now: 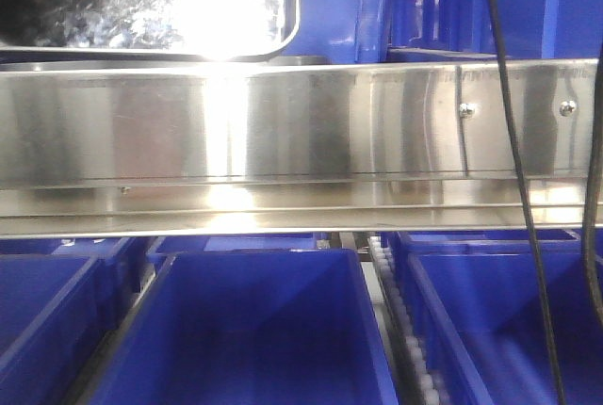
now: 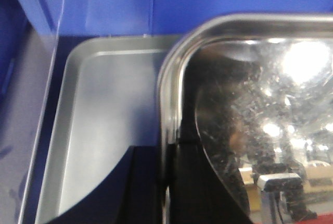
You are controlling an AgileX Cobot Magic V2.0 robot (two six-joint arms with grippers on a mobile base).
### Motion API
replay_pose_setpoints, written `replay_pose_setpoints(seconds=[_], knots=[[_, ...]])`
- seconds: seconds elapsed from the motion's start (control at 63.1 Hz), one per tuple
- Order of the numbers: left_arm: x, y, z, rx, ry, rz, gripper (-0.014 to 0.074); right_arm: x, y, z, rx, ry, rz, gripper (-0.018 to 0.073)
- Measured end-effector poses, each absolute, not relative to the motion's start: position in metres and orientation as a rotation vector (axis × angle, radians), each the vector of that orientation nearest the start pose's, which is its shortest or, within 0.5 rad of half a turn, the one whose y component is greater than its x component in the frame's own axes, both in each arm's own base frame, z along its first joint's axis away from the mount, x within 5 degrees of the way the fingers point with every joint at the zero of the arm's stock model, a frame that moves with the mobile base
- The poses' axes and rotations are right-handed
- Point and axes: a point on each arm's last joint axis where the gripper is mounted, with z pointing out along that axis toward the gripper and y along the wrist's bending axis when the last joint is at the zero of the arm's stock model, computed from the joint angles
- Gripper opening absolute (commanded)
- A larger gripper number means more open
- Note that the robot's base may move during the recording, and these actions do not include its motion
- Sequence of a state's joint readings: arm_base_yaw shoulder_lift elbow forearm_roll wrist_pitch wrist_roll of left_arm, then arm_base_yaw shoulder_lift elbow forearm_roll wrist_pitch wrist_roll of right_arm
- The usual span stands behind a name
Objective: Stack silver trays without gaps
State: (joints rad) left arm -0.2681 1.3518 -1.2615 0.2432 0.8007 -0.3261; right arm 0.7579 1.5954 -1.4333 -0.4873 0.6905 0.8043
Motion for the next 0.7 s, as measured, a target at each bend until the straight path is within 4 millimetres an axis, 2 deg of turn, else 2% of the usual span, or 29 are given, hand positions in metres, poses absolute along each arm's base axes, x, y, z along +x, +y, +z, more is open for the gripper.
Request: replay_pose_setpoints(seconds=[0.523,0.618,0.697], knots=[[0.2824,-0.0586,0.3636,0.052,2.369,0.044,-0.0011,0.2848,0.233,0.3503,-0.245,2.221,0.301,-0.0078],[0.2822,-0.0577,0.3633,0.049,2.374,0.05,0.0041,0.285,0.2334,0.3506,-0.249,2.216,0.305,-0.0078],[0.2827,-0.0553,0.3623,0.048,2.382,0.066,0.0139,0.2855,0.2339,0.3516,-0.259,2.201,0.306,-0.006]])
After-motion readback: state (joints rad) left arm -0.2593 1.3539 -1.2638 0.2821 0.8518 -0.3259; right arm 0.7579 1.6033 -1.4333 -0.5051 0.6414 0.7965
